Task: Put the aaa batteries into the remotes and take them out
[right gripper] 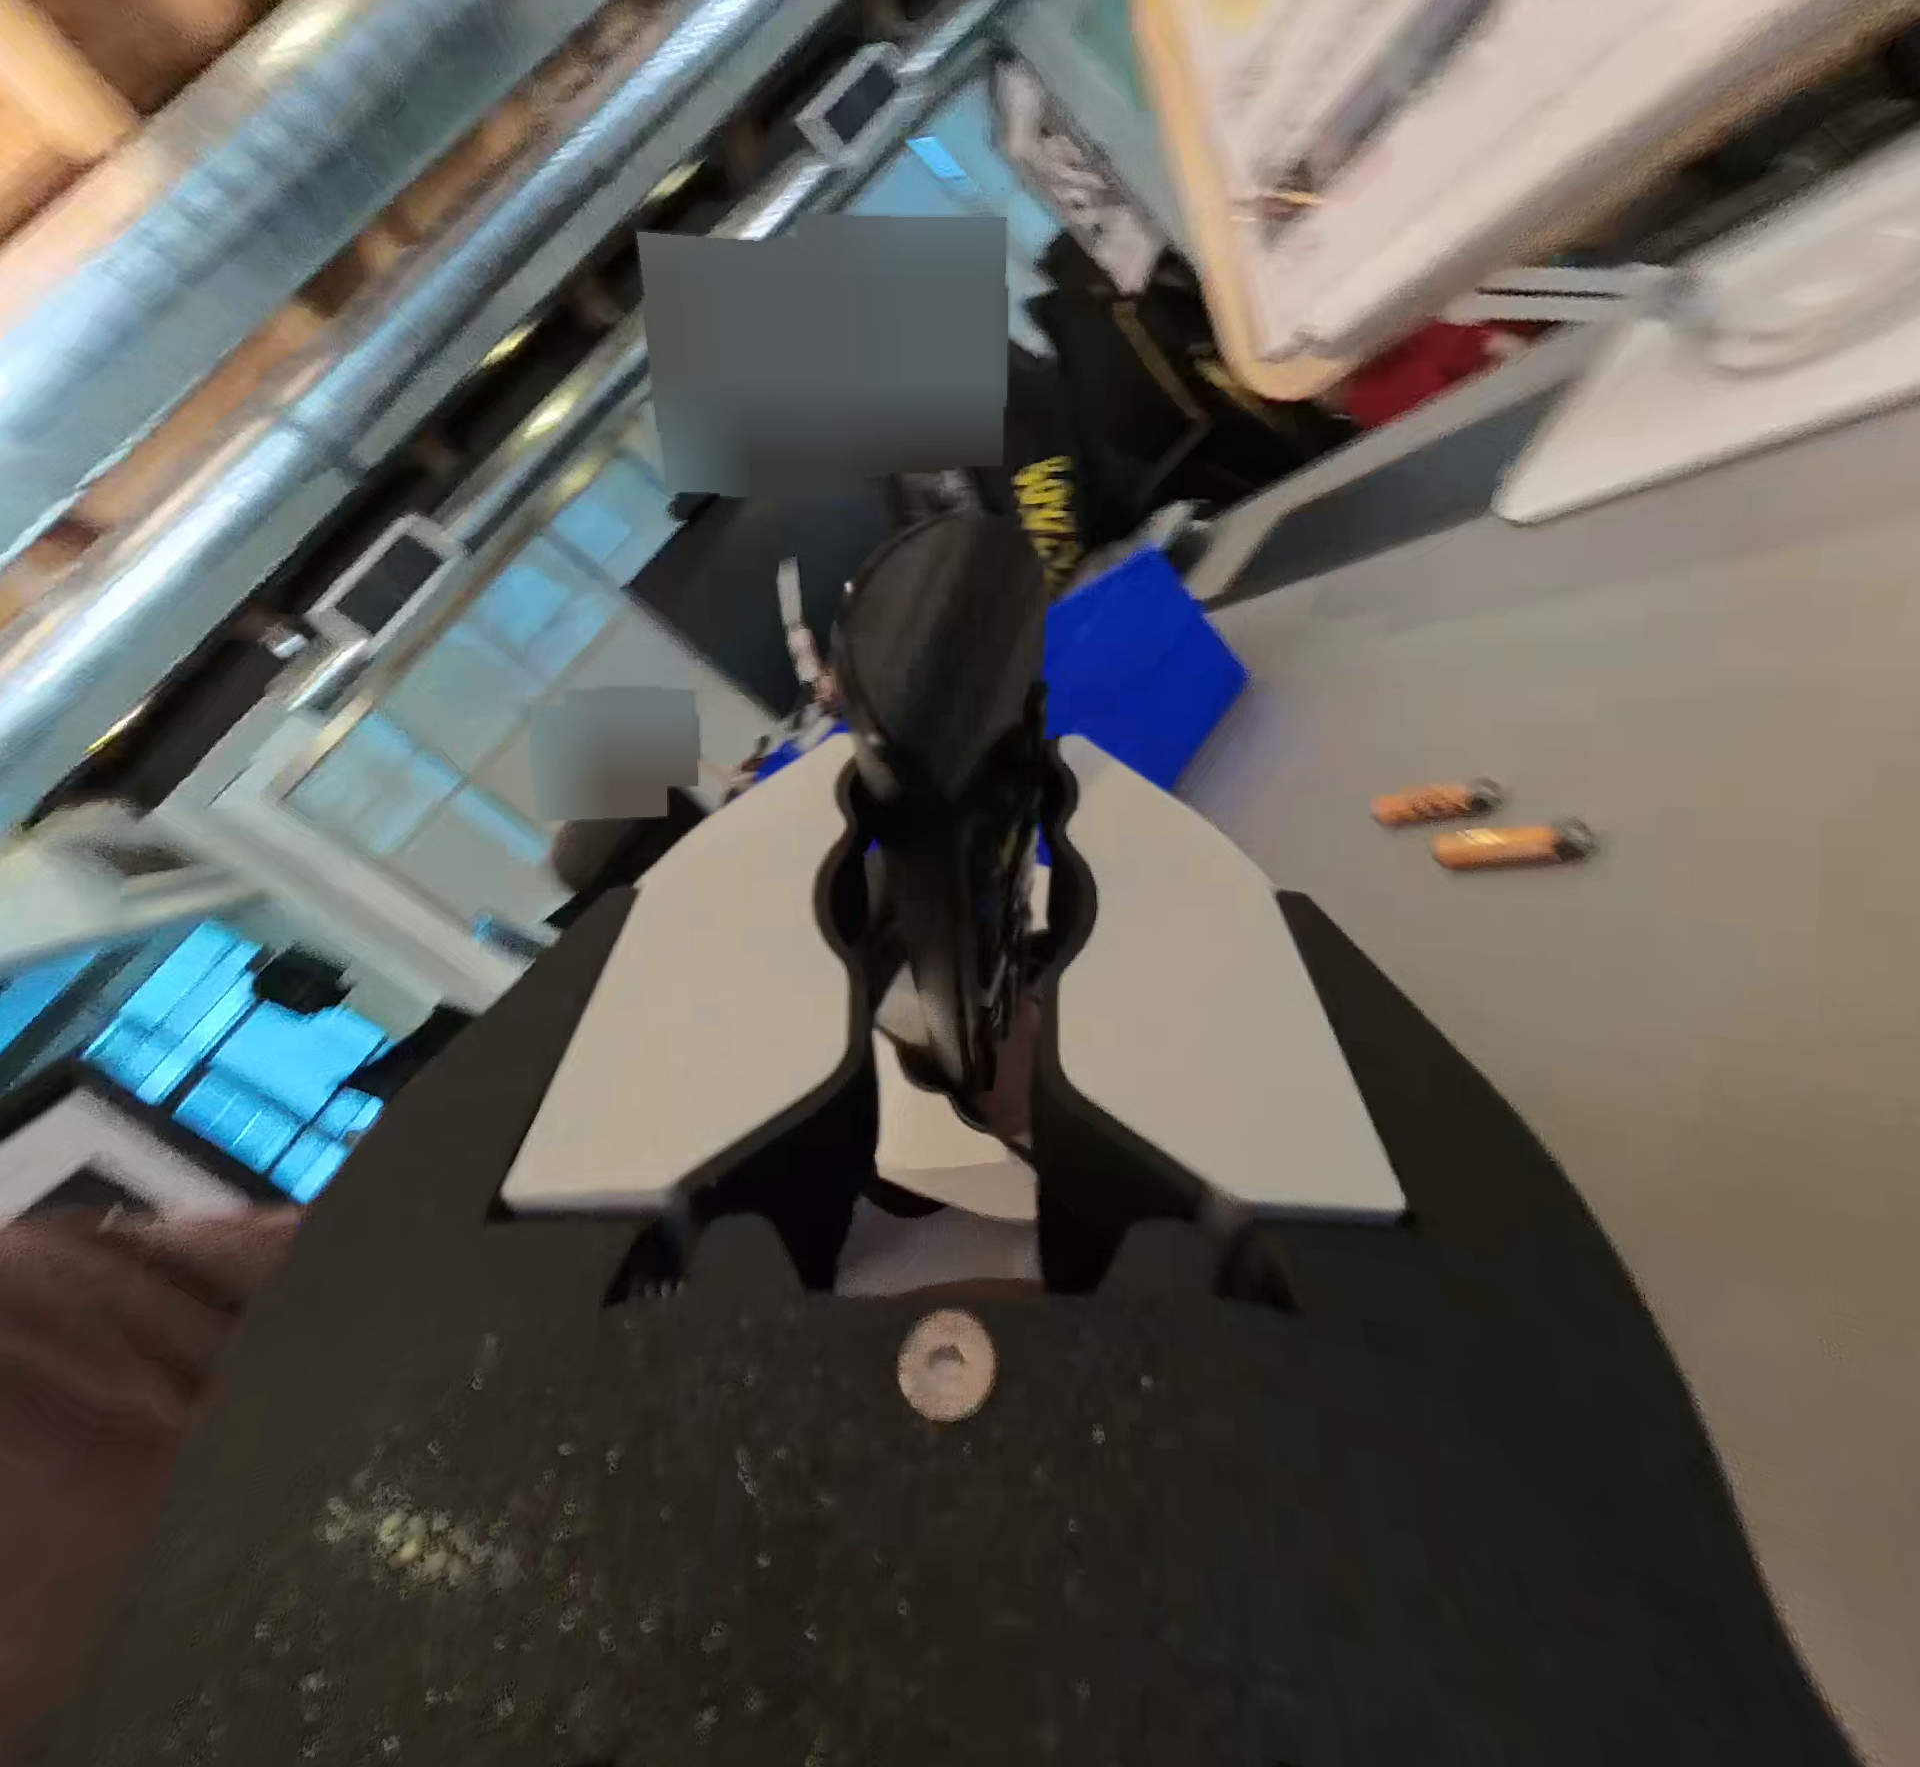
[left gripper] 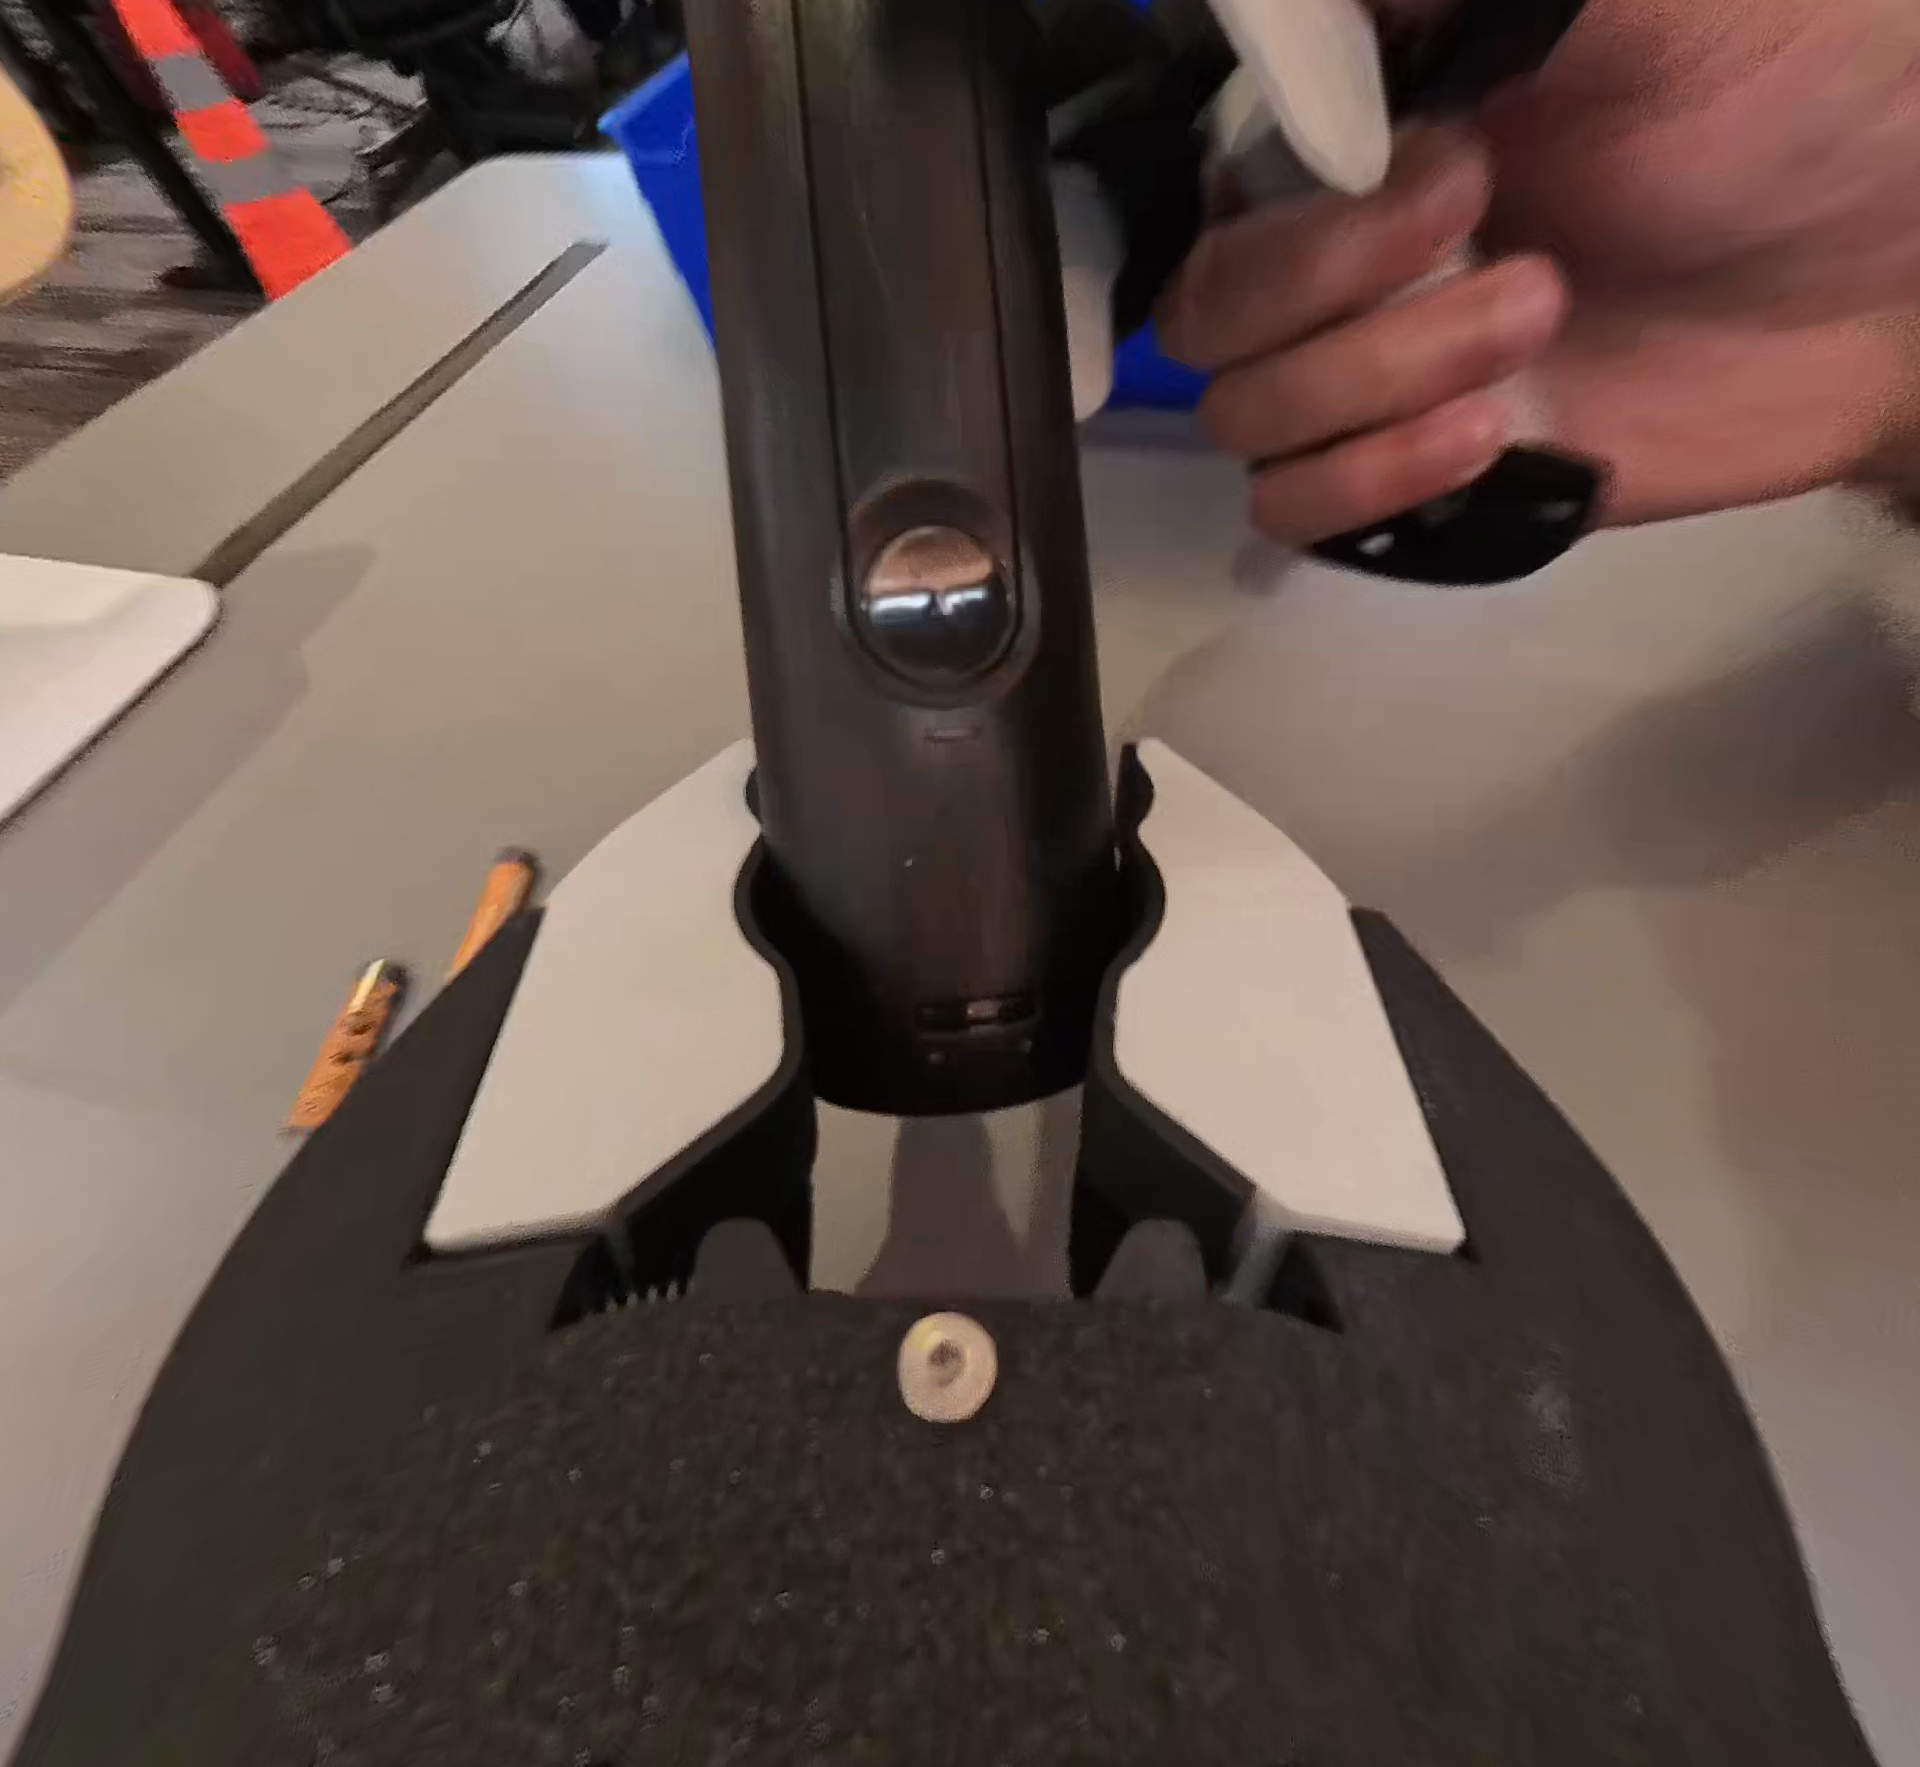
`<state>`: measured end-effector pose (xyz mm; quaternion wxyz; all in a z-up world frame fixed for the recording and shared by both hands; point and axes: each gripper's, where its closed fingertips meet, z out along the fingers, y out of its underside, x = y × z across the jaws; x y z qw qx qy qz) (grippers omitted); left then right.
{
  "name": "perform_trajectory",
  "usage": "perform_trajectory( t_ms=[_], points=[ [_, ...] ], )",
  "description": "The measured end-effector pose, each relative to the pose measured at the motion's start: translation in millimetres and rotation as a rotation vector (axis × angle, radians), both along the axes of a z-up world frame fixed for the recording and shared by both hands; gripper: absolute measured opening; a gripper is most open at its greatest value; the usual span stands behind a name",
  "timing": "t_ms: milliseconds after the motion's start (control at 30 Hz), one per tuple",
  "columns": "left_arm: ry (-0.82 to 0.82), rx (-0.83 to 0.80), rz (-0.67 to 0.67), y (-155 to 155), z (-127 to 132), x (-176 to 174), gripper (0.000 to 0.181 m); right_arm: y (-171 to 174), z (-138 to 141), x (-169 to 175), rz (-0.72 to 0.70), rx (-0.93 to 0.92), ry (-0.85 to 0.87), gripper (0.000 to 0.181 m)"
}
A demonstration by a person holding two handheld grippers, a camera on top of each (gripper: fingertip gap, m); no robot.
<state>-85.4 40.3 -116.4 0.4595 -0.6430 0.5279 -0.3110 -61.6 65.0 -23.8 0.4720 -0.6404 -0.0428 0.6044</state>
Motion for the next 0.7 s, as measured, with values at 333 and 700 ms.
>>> perform_trajectory(
  t_ms=[333,700],
  points=[
    [-0.181,-0.246,-0.325,-47,24,5,0.061,-36,4,-26,0.305,0.392,0.017,0.09],
    [-0.067,-0.259,-0.305,-45,3,7,0.062,-45,4,-24,0.369,0.5,-0.075,0.072]
  ],
)
